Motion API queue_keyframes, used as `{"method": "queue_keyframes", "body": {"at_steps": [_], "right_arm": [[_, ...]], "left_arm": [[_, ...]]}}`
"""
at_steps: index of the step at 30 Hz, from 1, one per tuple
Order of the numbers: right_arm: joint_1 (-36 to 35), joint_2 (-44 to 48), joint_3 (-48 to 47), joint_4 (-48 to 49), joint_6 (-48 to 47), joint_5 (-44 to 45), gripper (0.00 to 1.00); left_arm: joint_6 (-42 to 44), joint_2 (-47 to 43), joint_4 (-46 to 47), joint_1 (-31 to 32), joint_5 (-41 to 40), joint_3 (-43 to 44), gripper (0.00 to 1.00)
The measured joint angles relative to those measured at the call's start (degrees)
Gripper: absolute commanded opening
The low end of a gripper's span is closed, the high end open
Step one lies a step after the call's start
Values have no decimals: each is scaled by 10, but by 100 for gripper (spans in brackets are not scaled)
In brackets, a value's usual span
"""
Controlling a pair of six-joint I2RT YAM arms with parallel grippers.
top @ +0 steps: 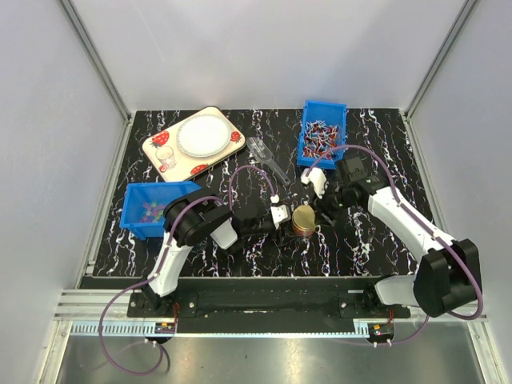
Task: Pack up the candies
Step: Screw the bottle lid onto the packing bottle.
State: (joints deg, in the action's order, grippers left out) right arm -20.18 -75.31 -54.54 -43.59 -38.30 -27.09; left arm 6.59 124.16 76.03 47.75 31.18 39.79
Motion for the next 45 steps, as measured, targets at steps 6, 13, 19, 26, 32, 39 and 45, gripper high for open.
{"method": "queue_keyframes", "body": {"at_steps": [6,13,19,26,32,39,45], "right_arm": [[0,-57,-55,43,4,-7,61],[-1,-146,-87,67,6,-38,59],[-6,-174,-98,78,7,-56,51],[-6,-178,-97,78,3,-55,35],[-6,-166,-77,98,-7,-48,30],[-6,-118,-35,112,-20,-17,29],[-6,-68,6,97,-23,5,29]], "left_arm": [[0,0,0,0,0,0,55],[0,0,0,0,0,0,55],[0,0,0,0,0,0,55],[0,0,0,0,0,0,55],[0,0,0,0,0,0,55],[0,0,-1,2,4,1,54],[-2,0,-2,2,4,2,54]]}}
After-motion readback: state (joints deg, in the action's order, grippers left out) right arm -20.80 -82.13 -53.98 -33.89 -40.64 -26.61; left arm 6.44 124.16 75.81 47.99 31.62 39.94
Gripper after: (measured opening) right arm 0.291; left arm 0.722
